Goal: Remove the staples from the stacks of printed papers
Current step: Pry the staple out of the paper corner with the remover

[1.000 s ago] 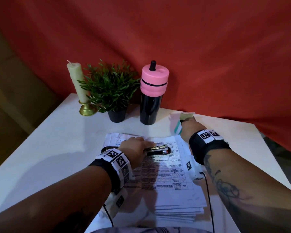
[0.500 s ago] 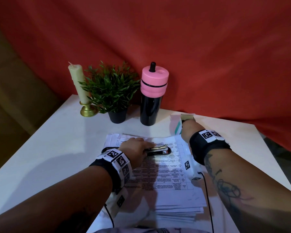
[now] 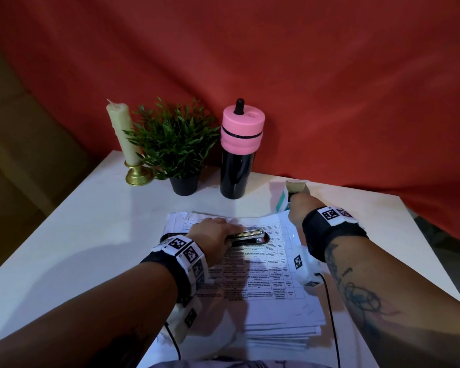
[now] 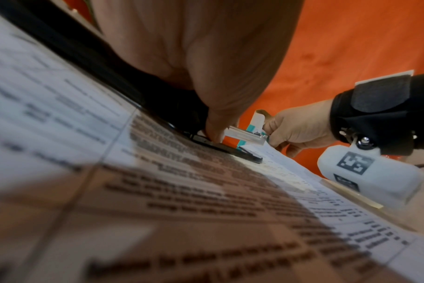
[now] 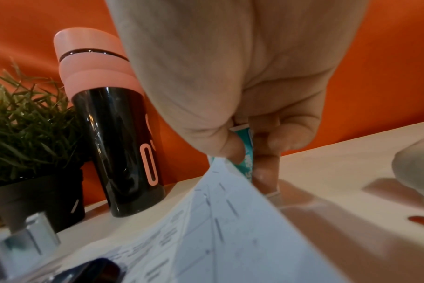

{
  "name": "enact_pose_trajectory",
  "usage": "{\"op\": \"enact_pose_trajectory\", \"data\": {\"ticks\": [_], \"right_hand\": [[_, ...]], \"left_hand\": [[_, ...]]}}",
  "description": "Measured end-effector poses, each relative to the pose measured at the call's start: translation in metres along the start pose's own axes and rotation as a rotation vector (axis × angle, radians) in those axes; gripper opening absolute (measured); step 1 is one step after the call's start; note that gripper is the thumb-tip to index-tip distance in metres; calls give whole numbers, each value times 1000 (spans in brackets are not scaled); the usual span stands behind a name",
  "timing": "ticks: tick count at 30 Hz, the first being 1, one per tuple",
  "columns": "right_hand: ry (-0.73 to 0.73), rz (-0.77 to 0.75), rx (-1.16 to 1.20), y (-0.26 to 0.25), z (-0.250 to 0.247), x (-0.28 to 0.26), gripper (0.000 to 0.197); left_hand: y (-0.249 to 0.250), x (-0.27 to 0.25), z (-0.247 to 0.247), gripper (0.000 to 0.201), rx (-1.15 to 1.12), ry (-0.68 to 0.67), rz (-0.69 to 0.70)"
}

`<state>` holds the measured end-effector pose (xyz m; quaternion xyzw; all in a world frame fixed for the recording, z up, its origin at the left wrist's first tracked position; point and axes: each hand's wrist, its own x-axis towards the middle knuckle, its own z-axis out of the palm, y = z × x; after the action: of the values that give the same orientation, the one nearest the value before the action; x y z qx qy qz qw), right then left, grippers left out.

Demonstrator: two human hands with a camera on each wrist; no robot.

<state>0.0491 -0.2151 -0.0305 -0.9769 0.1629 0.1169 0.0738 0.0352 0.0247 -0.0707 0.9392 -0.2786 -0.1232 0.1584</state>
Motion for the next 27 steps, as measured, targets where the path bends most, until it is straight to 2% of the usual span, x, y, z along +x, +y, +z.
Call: {"op": "enact_pose_trajectory", "data": {"ticks": [5,10,18,24,27], "right_hand": [[23,-48,39,6,-1,2,13],[-12,-97,16,5,-3,1,35],[-8,-97,68,8,3,3,35],[217,-150,368,16,1,0,36],[370,-154,528,16,-1,-7,17]], "left_hand": [[-1,0,0,46,2,-3,6],[-1,0,0,43,-5,12,8],[-2,0,1,45,-6,6,7],[-2,0,1,44,-13,7,3],[-1,-1,0,44,-16,10,2]]}}
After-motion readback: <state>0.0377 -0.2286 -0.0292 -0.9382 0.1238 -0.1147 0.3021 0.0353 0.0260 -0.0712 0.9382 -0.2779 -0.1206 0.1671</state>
